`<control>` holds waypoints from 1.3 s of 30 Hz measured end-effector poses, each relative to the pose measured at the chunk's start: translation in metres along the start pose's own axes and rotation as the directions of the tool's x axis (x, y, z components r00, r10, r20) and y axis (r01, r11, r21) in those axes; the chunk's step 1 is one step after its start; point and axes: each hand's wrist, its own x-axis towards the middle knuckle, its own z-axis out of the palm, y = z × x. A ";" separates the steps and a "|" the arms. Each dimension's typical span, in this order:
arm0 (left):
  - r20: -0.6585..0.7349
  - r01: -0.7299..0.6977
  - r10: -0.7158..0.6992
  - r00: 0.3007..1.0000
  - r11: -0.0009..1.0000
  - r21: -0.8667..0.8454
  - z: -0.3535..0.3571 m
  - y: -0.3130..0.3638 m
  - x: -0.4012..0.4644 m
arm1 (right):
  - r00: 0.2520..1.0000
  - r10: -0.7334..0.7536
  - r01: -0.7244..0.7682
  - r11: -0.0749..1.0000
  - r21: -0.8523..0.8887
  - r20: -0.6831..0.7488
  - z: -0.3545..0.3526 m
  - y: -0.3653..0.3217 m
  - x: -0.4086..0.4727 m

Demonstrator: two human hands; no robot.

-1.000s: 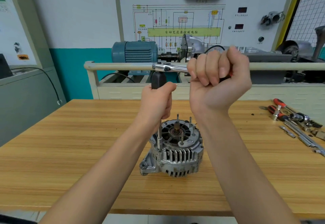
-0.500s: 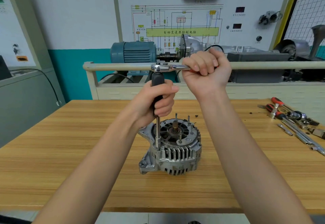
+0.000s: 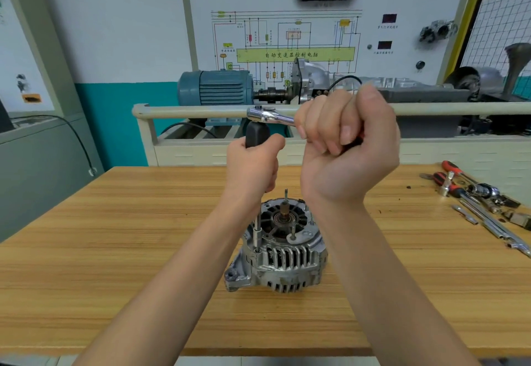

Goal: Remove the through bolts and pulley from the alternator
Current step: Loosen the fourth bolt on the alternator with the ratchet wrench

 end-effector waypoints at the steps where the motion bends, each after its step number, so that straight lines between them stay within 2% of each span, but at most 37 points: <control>1: 0.033 -0.008 0.008 0.999 1.000 -0.003 -0.003 0.000 0.000 | 0.999 0.036 -0.035 0.999 0.022 -0.001 -0.003 -0.001 0.002; 2: 0.097 -0.007 0.009 0.995 1.000 -0.023 -0.007 0.000 0.000 | 0.996 0.092 -0.091 0.994 0.057 -0.010 -0.007 -0.003 0.006; 4: 0.317 0.041 -0.002 0.948 0.993 -0.114 -0.019 0.003 0.003 | 0.968 0.246 -0.234 0.957 0.169 -0.054 -0.018 -0.005 0.016; 7: 0.651 0.205 -0.018 0.759 0.956 -0.212 -0.031 0.006 0.007 | 0.857 0.503 -0.406 0.793 0.455 -0.112 -0.034 0.000 0.034; 9: 0.734 0.270 -0.038 0.678 0.942 -0.201 -0.029 0.006 0.007 | 0.794 0.599 -0.427 0.673 0.604 -0.107 -0.044 0.006 0.040; 11: 0.720 0.291 -0.077 0.690 0.940 -0.177 -0.025 0.005 0.007 | 0.773 0.625 -0.418 0.632 0.653 -0.109 -0.050 0.009 0.042; 13: 0.651 0.280 -0.106 0.752 0.945 -0.169 -0.023 0.004 0.007 | 0.785 0.604 -0.400 0.665 0.630 -0.139 -0.049 0.007 0.041; 16: 0.439 0.170 -0.096 0.893 0.977 -0.131 -0.018 0.002 0.005 | 0.847 0.486 -0.339 0.806 0.486 -0.216 -0.039 0.001 0.034; 18: 0.285 0.126 -0.089 0.954 0.985 -0.116 -0.013 0.001 0.003 | 0.907 0.365 -0.292 0.905 0.311 -0.212 -0.027 0.000 0.026; 21: 0.076 0.090 -0.083 0.994 0.991 -0.095 -0.007 -0.001 0.003 | 0.978 0.179 -0.171 0.982 0.081 -0.105 -0.008 0.003 0.012; 23: -0.033 0.058 -0.061 0.998 0.996 -0.072 -0.005 -0.002 0.002 | 0.993 0.110 -0.109 0.994 0.033 -0.049 0.001 0.006 0.007; 25: -0.077 0.033 -0.037 0.996 0.998 -0.050 -0.004 -0.003 -0.001 | 0.995 0.096 -0.096 0.995 0.023 -0.017 0.003 0.007 0.005; 27: -0.038 0.030 -0.032 0.999 0.998 -0.049 -0.008 -0.003 -0.001 | 0.988 0.152 -0.151 0.988 0.042 -0.025 -0.001 0.004 0.008; 29: 0.138 0.055 -0.043 0.989 0.995 -0.082 -0.016 -0.001 -0.001 | 0.959 0.273 -0.262 0.957 0.125 -0.080 -0.011 0.000 0.019; 31: 0.384 0.104 -0.054 0.922 0.989 -0.109 -0.026 0.005 0.002 | 0.892 0.438 -0.392 0.872 0.292 -0.111 -0.022 -0.001 0.033; 33: 0.560 0.134 -0.060 0.826 0.987 -0.091 -0.033 0.009 0.005 | 0.814 0.569 -0.459 0.754 0.469 -0.117 -0.030 0.002 0.040; 36: 0.634 0.217 -0.082 0.769 0.966 -0.138 -0.032 0.008 0.008 | 0.770 0.622 -0.436 0.676 0.593 -0.143 -0.040 0.010 0.042; 39: 0.594 0.311 -0.114 0.797 0.920 -0.241 -0.028 0.004 0.009 | 0.815 0.546 -0.382 0.756 0.532 -0.191 -0.036 0.010 0.038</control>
